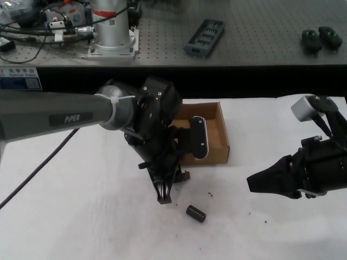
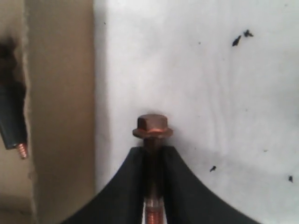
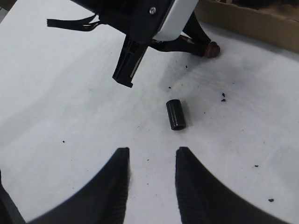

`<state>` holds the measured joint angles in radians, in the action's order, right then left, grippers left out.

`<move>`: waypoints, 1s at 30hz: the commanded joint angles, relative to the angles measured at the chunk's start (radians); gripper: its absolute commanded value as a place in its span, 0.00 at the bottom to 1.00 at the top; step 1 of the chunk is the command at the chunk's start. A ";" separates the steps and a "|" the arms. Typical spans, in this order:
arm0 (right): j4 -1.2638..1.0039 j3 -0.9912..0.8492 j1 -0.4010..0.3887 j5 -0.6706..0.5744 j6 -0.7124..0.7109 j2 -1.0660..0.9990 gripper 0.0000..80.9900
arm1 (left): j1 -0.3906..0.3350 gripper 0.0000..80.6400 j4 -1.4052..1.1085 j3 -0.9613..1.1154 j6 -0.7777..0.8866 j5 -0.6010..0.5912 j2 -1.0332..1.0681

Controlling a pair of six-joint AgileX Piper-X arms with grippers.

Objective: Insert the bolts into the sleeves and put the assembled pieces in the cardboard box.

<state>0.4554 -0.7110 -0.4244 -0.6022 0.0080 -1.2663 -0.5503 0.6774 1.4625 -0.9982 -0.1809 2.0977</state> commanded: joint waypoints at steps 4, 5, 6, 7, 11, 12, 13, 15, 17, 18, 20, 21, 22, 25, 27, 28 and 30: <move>0.003 -0.002 0.004 -0.017 -0.008 0.015 0.32 | 0.003 0.01 0.150 -0.008 0.006 0.049 0.022; 0.003 -0.002 0.004 -0.017 -0.008 0.015 0.32 | 0.003 0.01 0.156 -0.008 0.006 0.050 0.019; 0.003 -0.002 0.004 -0.017 -0.008 0.015 0.32 | 0.003 0.01 0.162 -0.008 0.006 0.050 0.016; 0.003 -0.002 0.004 -0.017 -0.008 0.015 0.32 | 0.003 0.01 0.169 -0.008 0.004 0.044 0.014; 0.003 -0.002 0.004 -0.026 -0.008 0.015 0.32 | 0.000 0.02 0.187 -0.008 -0.001 0.012 0.012; 0.003 -0.002 0.004 -0.031 -0.008 0.015 0.32 | 0.000 0.03 0.199 -0.008 -0.002 0.000 0.012; 0.003 -0.002 0.004 -0.031 -0.008 0.015 0.32 | -0.002 0.05 0.214 -0.008 -0.002 -0.005 0.012; 0.003 -0.002 0.004 -0.041 -0.008 0.015 0.32 | -0.005 0.12 0.232 -0.008 -0.002 -0.005 0.012; 0.003 -0.002 0.004 -0.045 -0.008 0.015 0.32 | -0.005 0.19 0.229 -0.008 -0.002 -0.003 0.012; 0.003 -0.002 0.004 -0.045 -0.008 0.015 0.32 | -0.007 0.22 0.229 -0.008 -0.002 0.008 0.012; 0.006 -0.002 0.004 -0.044 -0.008 0.015 0.32 | -0.009 0.23 0.229 -0.008 -0.002 0.042 0.012; 0.008 -0.002 0.004 -0.044 -0.008 0.015 0.32 | -0.009 0.23 0.233 -0.008 -0.002 0.050 0.012; 0.011 -0.002 0.004 -0.046 -0.008 0.015 0.32 | -0.009 0.23 0.238 -0.008 -0.002 0.054 0.012; 0.011 -0.002 0.004 -0.066 -0.008 0.015 0.32 | -0.010 0.18 0.251 -0.008 -0.004 0.058 0.012; 0.011 -0.002 0.004 -0.075 -0.008 0.015 0.32 | -0.010 0.14 0.261 -0.008 -0.008 0.058 0.012; 0.011 -0.002 0.004 -0.075 -0.008 0.015 0.32 | -0.010 0.12 0.268 -0.008 -0.010 0.058 0.012; 0.011 -0.002 0.004 -0.075 -0.008 0.015 0.32 | -0.010 0.09 0.274 -0.008 -0.010 0.064 0.012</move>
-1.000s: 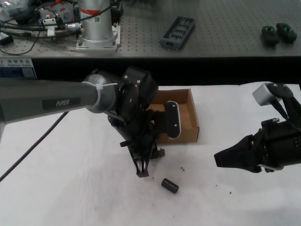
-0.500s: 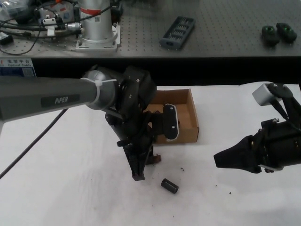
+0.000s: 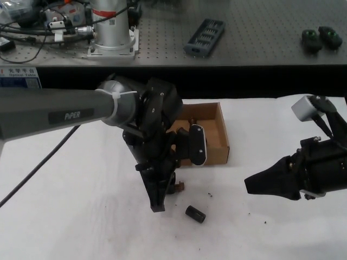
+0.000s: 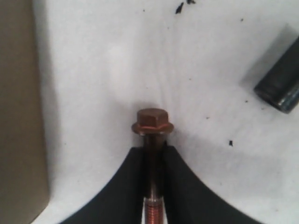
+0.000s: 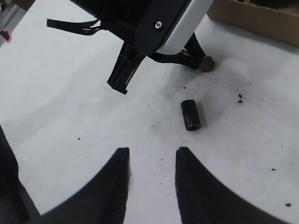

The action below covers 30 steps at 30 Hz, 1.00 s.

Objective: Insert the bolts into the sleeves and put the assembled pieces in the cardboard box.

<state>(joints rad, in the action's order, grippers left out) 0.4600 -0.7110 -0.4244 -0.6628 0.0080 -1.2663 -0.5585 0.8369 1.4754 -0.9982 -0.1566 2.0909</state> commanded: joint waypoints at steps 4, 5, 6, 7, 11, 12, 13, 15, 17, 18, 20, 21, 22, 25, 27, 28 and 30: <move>0.006 -0.002 0.004 -0.014 -0.008 0.015 0.32 | -0.005 0.07 0.116 -0.021 -0.010 0.040 0.019; 0.006 -0.002 0.004 -0.014 -0.008 0.015 0.32 | -0.005 0.07 0.116 -0.021 -0.010 0.040 0.019; 0.006 -0.002 0.004 -0.014 -0.008 0.015 0.32 | -0.005 0.07 0.116 -0.021 -0.010 0.040 0.019; 0.006 -0.002 0.004 -0.014 -0.008 0.015 0.32 | -0.005 0.07 0.116 -0.021 -0.010 0.040 0.019; 0.006 -0.002 0.004 -0.014 -0.008 0.015 0.32 | -0.007 0.01 0.108 -0.021 -0.006 0.082 0.019; 0.006 -0.002 0.004 -0.014 -0.008 0.015 0.32 | -0.006 0.01 0.107 -0.021 -0.006 0.096 0.019; 0.006 -0.002 0.004 -0.014 -0.008 0.015 0.32 | -0.006 0.01 0.105 -0.021 -0.006 0.101 0.019; 0.006 -0.002 0.004 -0.014 -0.008 0.015 0.32 | -0.006 0.01 0.094 -0.021 0.013 0.100 0.014; 0.006 -0.002 0.004 -0.014 -0.008 0.015 0.32 | -0.006 0.01 0.080 -0.021 0.043 0.096 0.002; 0.006 -0.002 0.004 -0.008 -0.008 0.015 0.32 | -0.006 0.01 0.077 -0.021 0.062 0.084 -0.005; 0.012 -0.002 0.004 0.001 -0.008 0.015 0.32 | -0.006 0.01 0.073 -0.021 0.107 0.046 -0.029; 0.020 -0.002 0.004 0.006 -0.008 0.015 0.32 | -0.002 0.01 0.077 -0.021 0.136 0.027 -0.041; 0.029 -0.002 0.004 0.017 -0.019 0.015 0.32 | 0.006 0.01 0.078 -0.021 0.167 -0.005 -0.058; 0.082 -0.002 0.004 0.102 -0.077 0.015 0.31 | 0.042 0.01 0.078 -0.021 0.276 -0.125 -0.111; 0.104 -0.002 0.004 0.139 -0.110 0.015 0.28 | 0.074 0.01 0.076 -0.025 0.339 -0.181 -0.145; 0.108 -0.002 0.004 0.146 -0.121 0.015 0.27 | 0.089 0.01 0.068 -0.031 0.370 -0.197 -0.167; 0.110 -0.008 0.004 0.162 -0.137 0.015 0.24 | 0.114 0.01 0.023 -0.063 0.426 -0.223 -0.221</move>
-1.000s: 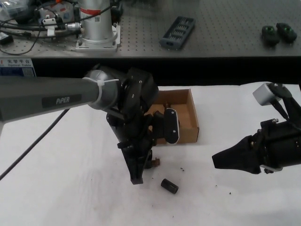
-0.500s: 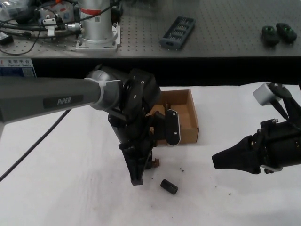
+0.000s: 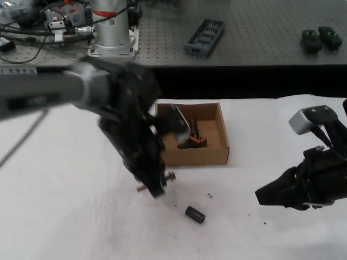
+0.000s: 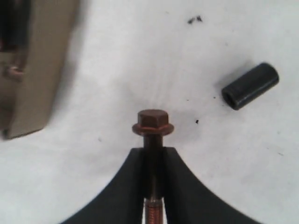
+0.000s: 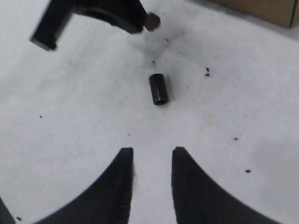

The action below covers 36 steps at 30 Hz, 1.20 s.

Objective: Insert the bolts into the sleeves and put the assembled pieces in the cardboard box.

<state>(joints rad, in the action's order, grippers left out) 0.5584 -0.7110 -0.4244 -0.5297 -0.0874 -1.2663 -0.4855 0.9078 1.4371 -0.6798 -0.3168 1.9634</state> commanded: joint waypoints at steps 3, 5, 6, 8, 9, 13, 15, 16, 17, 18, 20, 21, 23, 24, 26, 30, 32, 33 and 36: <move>0.028 -0.042 -0.005 0.029 -0.041 -0.009 0.23 | 0.082 0.01 -0.142 -0.111 0.198 -0.145 -0.190; 0.043 -0.072 -0.024 0.036 -0.041 -0.042 0.25 | 0.102 0.01 -0.241 -0.202 0.280 -0.207 -0.262; 0.046 -0.089 -0.039 0.053 -0.045 -0.065 0.27 | 0.110 0.01 -0.299 -0.256 0.318 -0.229 -0.306; 0.046 -0.119 -0.071 0.095 -0.062 -0.110 0.30 | 0.120 0.01 -0.423 -0.370 0.396 -0.252 -0.397; 0.046 -0.136 -0.088 0.120 -0.070 -0.138 0.30 | 0.122 0.01 -0.473 -0.416 0.426 -0.259 -0.439; 0.046 -0.212 -0.138 0.161 -0.070 -0.263 0.30 | 0.122 0.01 -0.696 -0.620 0.594 -0.274 -0.579; 0.062 -0.251 -0.157 0.182 -0.070 -0.330 0.30 | 0.122 0.01 -0.798 -0.707 0.688 -0.274 -0.622; 0.081 -0.277 -0.165 0.194 -0.070 -0.366 0.30 | 0.122 0.01 -0.854 -0.751 0.730 -0.274 -0.641; 0.103 -0.299 -0.172 0.207 -0.070 -0.396 0.30 | 0.122 0.01 -0.908 -0.793 0.771 -0.274 -0.655; 0.132 -0.328 -0.179 0.224 -0.086 -0.432 0.30 | 0.122 0.01 -0.967 -0.832 0.805 -0.274 -0.666; 0.198 -0.387 -0.196 0.283 -0.115 -0.498 0.30 | 0.122 0.01 -1.076 -0.897 0.880 -0.274 -0.679; 0.222 -0.414 -0.203 0.311 -0.128 -0.523 0.30 | 0.122 0.01 -1.126 -0.923 0.908 -0.274 -0.682; 0.260 -0.457 -0.220 0.369 -0.160 -0.561 0.30 | 0.122 0.01 -1.194 -0.954 0.949 -0.274 -0.681; 0.263 -0.470 -0.227 0.389 -0.168 -0.571 0.30 | 0.122 0.01 -1.214 -0.964 0.963 -0.271 -0.681; 0.265 -0.499 -0.243 0.397 -0.184 -0.591 0.30 | 0.122 0.01 -1.236 -0.974 0.974 -0.269 -0.681; 0.298 -0.551 -0.271 0.395 -0.195 -0.603 0.30 | 0.125 0.01 -1.231 -0.974 0.974 -0.263 -0.681; 0.325 -0.579 -0.286 0.398 -0.198 -0.603 0.30 | 0.125 0.01 -1.231 -0.974 0.974 -0.263 -0.681; 0.336 -0.591 -0.292 0.405 -0.198 -0.603 0.30 | 0.125 0.01 -1.231 -0.974 0.974 -0.261 -0.681; 0.338 -0.600 -0.306 0.407 -0.198 -0.603 0.30 | 0.125 0.01 -1.231 -0.974 0.974 -0.247 -0.681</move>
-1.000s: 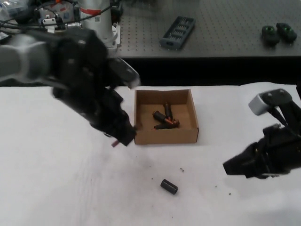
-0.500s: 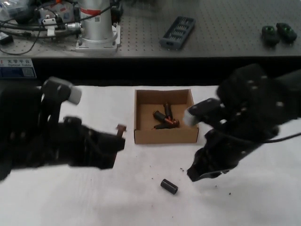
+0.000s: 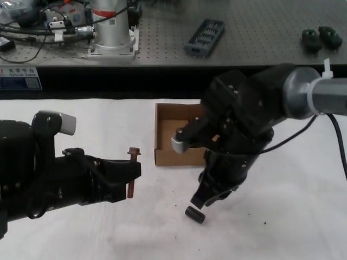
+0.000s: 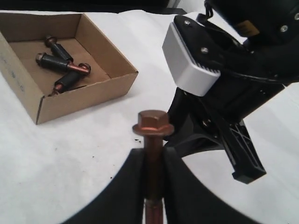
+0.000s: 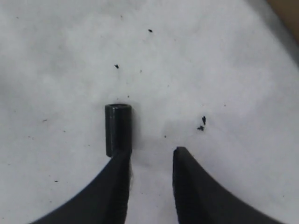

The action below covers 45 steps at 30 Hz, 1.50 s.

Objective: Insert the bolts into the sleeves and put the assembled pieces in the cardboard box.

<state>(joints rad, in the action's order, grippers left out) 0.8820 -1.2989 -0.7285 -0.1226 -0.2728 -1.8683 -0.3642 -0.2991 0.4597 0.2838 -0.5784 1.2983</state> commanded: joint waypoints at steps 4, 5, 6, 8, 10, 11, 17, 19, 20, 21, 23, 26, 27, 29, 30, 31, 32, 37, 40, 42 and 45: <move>0.022 -0.012 -0.011 0.000 -0.019 -0.023 0.30 | 0.030 0.01 -0.024 0.003 0.019 0.025 -0.016; 0.020 -0.012 -0.011 0.000 -0.019 -0.029 0.30 | 0.041 0.01 -0.024 0.003 0.024 0.019 -0.020; 0.016 -0.012 -0.011 0.000 -0.019 -0.037 0.30 | 0.058 0.01 -0.024 0.003 0.025 0.015 -0.025; 0.014 -0.012 -0.011 0.000 -0.019 -0.052 0.30 | 0.099 0.01 -0.024 0.003 0.025 0.012 -0.044; 0.014 -0.012 -0.017 0.000 -0.019 -0.065 0.30 | 0.145 0.01 -0.024 0.003 0.025 0.012 -0.075; 0.012 -0.012 -0.020 0.000 -0.019 -0.071 0.30 | 0.167 0.01 -0.024 0.003 0.025 0.009 -0.093; -0.004 -0.029 -0.042 0.000 -0.019 -0.102 0.30 | 0.251 0.01 -0.001 0.003 0.029 -0.040 -0.183; 0.007 -0.052 -0.052 0.000 -0.019 -0.119 0.30 | 0.257 0.01 0.007 0.003 0.029 -0.040 -0.198; 0.014 -0.064 -0.054 0.000 -0.019 -0.127 0.30 | 0.257 0.01 0.009 0.003 0.029 -0.040 -0.203; 0.020 -0.073 -0.058 0.000 -0.019 -0.134 0.30 | 0.257 0.01 0.014 0.003 0.029 -0.040 -0.208; 0.036 -0.094 -0.064 0.000 -0.019 -0.149 0.30 | 0.257 0.01 0.014 0.003 0.029 -0.040 -0.210; 0.040 -0.105 -0.071 0.000 -0.019 -0.163 0.30 | 0.257 0.01 0.014 0.003 0.029 -0.040 -0.210; 0.037 -0.105 -0.073 0.000 -0.019 -0.163 0.30 | 0.257 0.01 0.014 0.003 0.029 -0.040 -0.210; 0.032 -0.105 -0.076 0.000 -0.019 -0.163 0.30 | 0.257 0.01 0.014 0.003 0.029 -0.040 -0.210; 0.031 -0.105 -0.075 0.006 -0.019 -0.163 0.30 | 0.257 0.01 0.016 0.003 0.032 -0.040 -0.209; 0.034 -0.105 -0.075 0.026 -0.019 -0.163 0.30 | 0.257 0.01 0.023 0.003 0.032 -0.040 -0.209; 0.039 -0.105 -0.075 0.052 -0.019 -0.163 0.30 | 0.257 0.01 0.038 0.003 0.032 -0.040 -0.209; 0.080 -0.100 -0.065 0.065 -0.017 -0.163 0.20 | 0.231 0.01 0.078 0.003 0.032 -0.069 -0.184; 0.042 -0.083 -0.062 0.062 -0.017 -0.151 0.05 | 0.207 0.01 0.022 0.003 0.058 -0.069 -0.153; 0.011 -0.064 -0.062 0.036 -0.017 -0.134 0.00 | 0.190 0.01 -0.015 0.003 0.085 -0.069 -0.134; -0.035 -0.029 -0.056 -0.023 0.002 -0.093 0.00 | 0.164 0.01 -0.037 0.003 0.111 -0.071 -0.098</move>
<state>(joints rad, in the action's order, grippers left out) 0.8566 -1.3166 -0.7876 -0.1207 -0.2724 -1.9717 -0.1655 -0.2710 0.4587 0.3474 -0.6373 1.1596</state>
